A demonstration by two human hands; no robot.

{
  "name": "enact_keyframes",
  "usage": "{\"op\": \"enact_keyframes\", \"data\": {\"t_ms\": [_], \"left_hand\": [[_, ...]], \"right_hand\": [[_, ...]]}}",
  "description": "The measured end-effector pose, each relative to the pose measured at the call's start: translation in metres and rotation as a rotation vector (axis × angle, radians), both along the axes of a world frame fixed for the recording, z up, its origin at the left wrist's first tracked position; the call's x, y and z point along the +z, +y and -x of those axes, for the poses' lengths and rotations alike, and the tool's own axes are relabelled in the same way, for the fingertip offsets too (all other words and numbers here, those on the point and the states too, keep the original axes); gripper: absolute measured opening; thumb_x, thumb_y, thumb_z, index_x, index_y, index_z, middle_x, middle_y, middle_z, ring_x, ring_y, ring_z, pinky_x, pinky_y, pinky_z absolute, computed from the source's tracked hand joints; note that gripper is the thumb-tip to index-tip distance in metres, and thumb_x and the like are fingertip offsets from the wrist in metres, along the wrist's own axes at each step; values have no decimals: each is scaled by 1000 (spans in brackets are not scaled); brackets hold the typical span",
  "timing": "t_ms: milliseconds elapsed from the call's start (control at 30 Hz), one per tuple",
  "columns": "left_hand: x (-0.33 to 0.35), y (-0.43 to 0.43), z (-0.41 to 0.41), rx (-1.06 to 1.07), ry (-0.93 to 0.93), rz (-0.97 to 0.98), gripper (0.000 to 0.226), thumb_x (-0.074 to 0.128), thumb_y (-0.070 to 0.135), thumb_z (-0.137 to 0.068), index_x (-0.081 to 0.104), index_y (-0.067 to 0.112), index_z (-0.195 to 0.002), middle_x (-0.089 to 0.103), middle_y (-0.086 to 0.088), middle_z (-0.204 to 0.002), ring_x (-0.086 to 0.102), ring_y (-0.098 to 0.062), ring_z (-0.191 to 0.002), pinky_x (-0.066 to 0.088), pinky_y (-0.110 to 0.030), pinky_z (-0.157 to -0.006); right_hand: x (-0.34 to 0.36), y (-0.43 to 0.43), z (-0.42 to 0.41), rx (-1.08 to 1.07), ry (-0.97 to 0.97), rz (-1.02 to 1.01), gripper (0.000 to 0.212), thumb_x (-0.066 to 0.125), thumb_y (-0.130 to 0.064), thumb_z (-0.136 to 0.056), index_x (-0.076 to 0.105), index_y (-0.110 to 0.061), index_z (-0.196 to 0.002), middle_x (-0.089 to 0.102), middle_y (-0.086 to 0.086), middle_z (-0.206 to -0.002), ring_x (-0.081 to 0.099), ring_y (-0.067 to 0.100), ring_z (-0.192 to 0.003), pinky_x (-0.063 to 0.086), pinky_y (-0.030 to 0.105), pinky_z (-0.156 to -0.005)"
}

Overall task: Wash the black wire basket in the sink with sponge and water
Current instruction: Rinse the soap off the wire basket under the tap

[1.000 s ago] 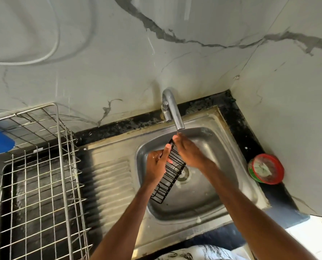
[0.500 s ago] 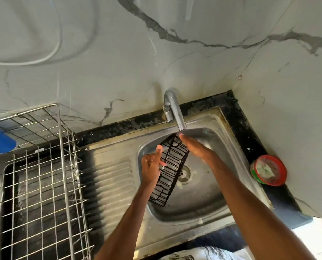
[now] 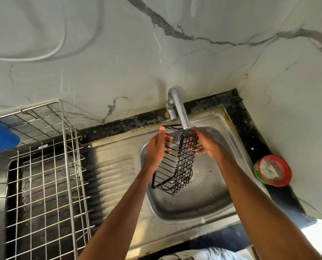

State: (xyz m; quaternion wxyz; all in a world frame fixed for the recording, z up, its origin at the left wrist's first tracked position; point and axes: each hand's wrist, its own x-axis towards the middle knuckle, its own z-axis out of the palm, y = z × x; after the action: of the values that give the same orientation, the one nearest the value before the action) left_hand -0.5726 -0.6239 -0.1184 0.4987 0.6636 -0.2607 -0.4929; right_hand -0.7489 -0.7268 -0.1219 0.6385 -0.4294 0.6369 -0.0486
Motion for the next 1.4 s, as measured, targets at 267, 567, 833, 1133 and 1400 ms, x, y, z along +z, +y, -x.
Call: {"op": "enact_keyframes", "data": {"t_ms": [267,567,833,1133,1400], "left_hand": [[-5,-22,-9,-154,37,41,29,59,24,-105,68,-2,-113,76,-14,-96,72,-15,-80,54,-20,-67],[6,-33,-7,-200,23,-59,46,52,40,-107,71,-2,-109,76,-24,-104,72,-22,-70,53,-20,-53],[38,-22,-17,-381,147,-257,46,33,32,-114,69,4,-114,80,-13,-99,74,-21,-62,53,-24,-49],[25,9,-2,-107,4,-109,43,44,30,-112,63,14,-76,56,4,-52,47,-5,-38,36,-20,-34],[25,28,-1,-210,-49,-143,45,41,40,-111,63,8,-88,53,-13,-58,55,-31,-48,50,-27,-39]], "right_hand": [[11,-1,9,-118,-5,-12,58,48,-59,-99,51,-17,-138,57,24,-136,66,39,-98,53,57,-96],[23,4,6,-160,43,-79,49,50,-57,-99,57,-17,-127,64,24,-118,67,41,-89,54,61,-92],[11,7,-8,-35,75,165,59,52,-66,-93,69,-12,-111,70,16,-109,69,35,-101,57,45,-90],[35,100,-48,659,83,757,75,5,-58,-101,12,-14,-161,-3,7,-169,-11,20,-156,-7,44,-125],[30,61,-59,703,337,709,84,4,-63,-101,1,-2,-158,11,19,-166,10,29,-155,10,43,-126]]}}
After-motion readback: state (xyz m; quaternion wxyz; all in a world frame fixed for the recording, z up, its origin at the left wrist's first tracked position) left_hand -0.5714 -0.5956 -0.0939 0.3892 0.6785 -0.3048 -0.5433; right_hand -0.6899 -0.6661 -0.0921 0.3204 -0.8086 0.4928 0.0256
